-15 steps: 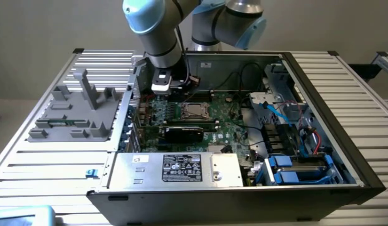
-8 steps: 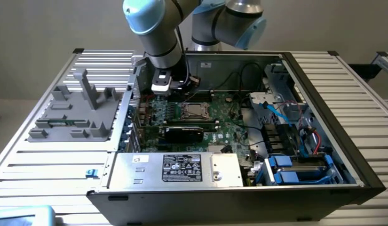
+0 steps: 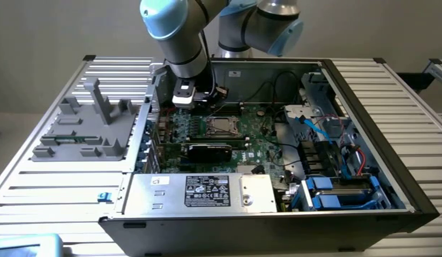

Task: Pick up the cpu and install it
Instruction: 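Install the first cpu locking lever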

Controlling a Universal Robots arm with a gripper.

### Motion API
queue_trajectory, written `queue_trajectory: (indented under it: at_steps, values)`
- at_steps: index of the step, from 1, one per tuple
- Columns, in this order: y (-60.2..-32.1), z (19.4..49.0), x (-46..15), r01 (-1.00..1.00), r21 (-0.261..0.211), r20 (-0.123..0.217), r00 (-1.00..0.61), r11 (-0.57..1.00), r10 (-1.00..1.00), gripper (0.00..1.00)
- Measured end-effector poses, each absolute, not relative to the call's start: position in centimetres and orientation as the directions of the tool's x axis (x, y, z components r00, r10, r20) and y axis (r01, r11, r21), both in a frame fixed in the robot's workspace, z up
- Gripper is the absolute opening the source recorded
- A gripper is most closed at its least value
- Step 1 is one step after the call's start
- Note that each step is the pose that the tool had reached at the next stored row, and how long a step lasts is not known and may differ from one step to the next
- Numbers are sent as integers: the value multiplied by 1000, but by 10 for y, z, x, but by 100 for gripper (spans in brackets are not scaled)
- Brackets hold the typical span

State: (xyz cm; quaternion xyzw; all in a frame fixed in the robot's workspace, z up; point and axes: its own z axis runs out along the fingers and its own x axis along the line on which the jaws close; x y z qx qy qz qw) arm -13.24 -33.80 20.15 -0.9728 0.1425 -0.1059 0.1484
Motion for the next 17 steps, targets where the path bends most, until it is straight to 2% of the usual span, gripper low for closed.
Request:
queue_trajectory:
  at_steps: [17]
  values:
    - [-337,200,-126,-250,-319,164,936,-914,-313,11]
